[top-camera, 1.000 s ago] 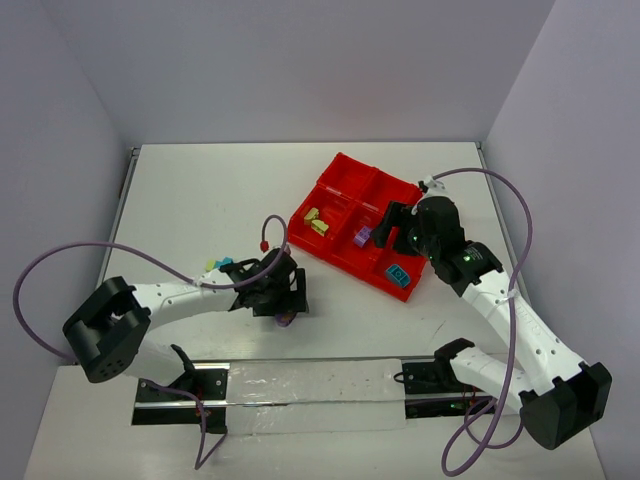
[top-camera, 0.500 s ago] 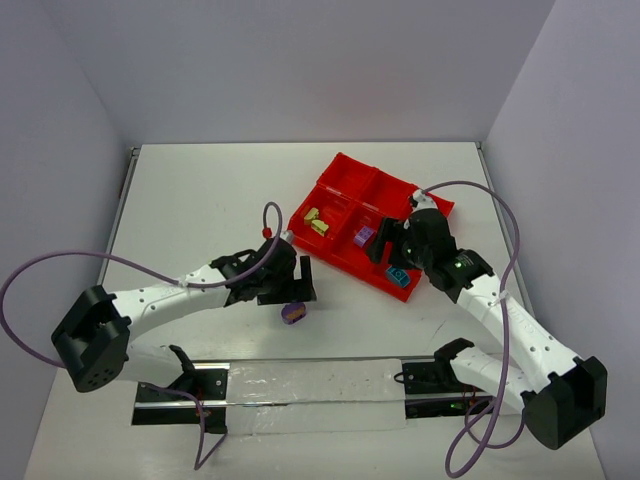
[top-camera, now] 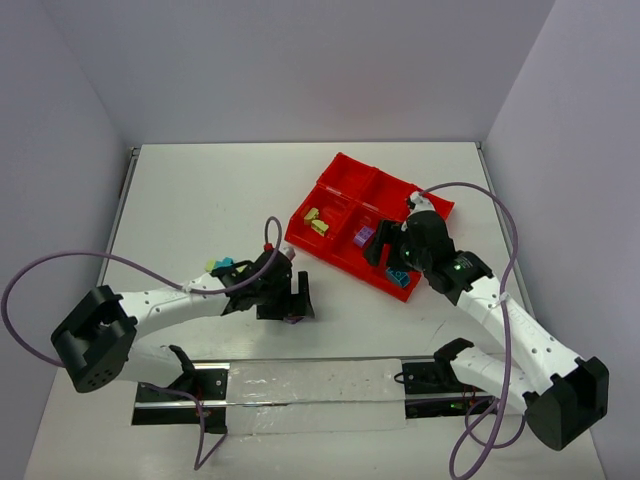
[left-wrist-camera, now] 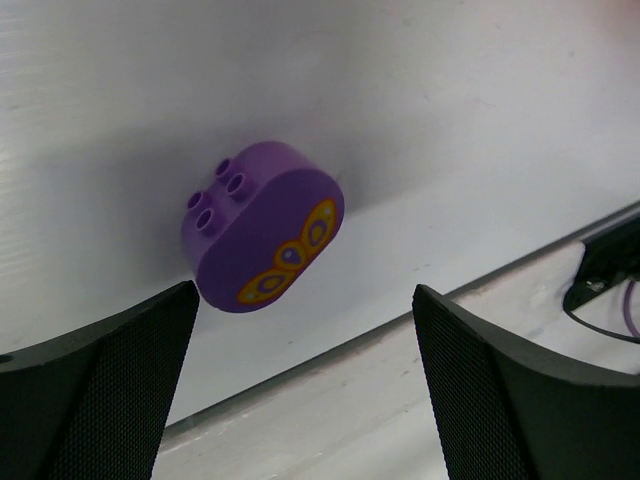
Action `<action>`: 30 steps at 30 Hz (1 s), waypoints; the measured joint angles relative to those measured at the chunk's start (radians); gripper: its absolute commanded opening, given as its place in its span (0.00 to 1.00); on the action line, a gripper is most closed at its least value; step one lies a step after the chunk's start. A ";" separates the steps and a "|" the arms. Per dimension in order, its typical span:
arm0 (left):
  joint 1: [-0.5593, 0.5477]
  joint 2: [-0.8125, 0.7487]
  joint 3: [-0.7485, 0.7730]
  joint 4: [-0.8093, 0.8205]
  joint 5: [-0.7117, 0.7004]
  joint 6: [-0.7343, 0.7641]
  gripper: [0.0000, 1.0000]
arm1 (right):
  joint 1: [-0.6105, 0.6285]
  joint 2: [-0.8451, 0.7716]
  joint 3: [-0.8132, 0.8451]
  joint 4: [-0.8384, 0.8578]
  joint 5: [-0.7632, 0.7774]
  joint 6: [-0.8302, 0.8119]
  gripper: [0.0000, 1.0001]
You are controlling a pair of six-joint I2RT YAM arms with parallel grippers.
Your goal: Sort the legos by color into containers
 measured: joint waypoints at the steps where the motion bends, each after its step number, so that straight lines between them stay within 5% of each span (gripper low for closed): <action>1: 0.000 0.011 0.000 0.022 0.020 -0.001 0.93 | 0.001 -0.002 0.000 0.000 0.001 0.001 0.87; 15: 0.000 0.236 0.174 0.213 0.209 -0.049 0.91 | 0.004 -0.024 -0.002 -0.008 0.003 0.016 0.87; 23: 0.034 0.015 0.175 0.072 0.165 -0.034 0.91 | 0.114 0.018 -0.043 0.010 0.035 0.046 0.87; 30: 0.272 -0.236 0.154 -0.099 0.051 -0.026 0.92 | 0.342 0.242 -0.020 0.046 0.093 0.053 0.90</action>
